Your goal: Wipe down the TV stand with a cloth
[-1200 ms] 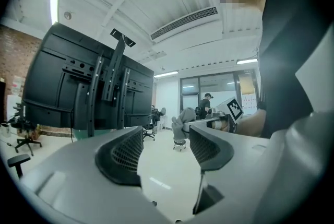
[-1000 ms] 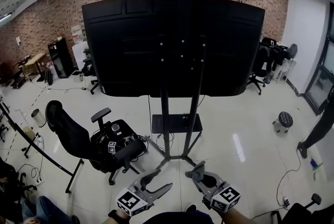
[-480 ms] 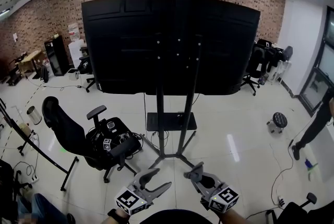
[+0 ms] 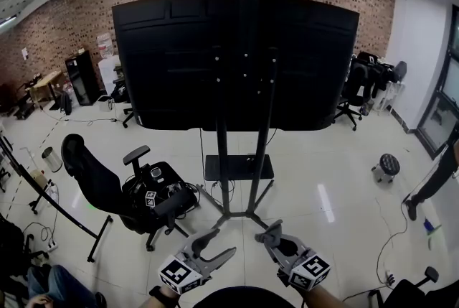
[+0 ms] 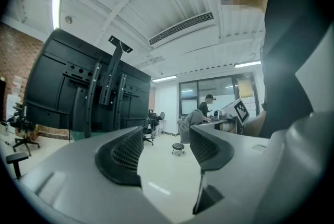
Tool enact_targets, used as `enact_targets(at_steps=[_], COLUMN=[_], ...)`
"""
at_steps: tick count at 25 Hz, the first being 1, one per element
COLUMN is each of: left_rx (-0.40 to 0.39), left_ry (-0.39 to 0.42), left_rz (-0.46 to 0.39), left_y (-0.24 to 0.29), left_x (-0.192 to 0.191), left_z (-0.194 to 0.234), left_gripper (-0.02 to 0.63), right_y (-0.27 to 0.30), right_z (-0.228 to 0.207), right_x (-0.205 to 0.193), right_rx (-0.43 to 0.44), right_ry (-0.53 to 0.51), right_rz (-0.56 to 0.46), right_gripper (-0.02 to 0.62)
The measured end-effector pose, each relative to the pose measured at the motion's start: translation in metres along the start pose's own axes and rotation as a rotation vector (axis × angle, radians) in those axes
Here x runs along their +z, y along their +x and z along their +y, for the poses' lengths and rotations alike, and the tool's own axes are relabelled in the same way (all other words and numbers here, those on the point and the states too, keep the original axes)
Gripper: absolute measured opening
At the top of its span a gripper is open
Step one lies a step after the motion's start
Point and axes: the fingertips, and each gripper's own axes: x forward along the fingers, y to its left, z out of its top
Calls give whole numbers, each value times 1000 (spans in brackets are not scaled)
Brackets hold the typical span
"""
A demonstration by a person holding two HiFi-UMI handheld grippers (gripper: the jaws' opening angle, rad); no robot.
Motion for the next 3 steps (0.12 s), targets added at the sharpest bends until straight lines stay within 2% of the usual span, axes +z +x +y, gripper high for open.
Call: enact_targets(at_steps=[3], left_rx=[8], left_ry=[-3], left_rz=[3], left_y=[1], left_x=[0], left_z=[0], left_gripper=[302], right_y=[1], right_z=[-3], right_x=[-2], right_rx=[1], right_ry=[-16], right_rz=[14], right_gripper=[32])
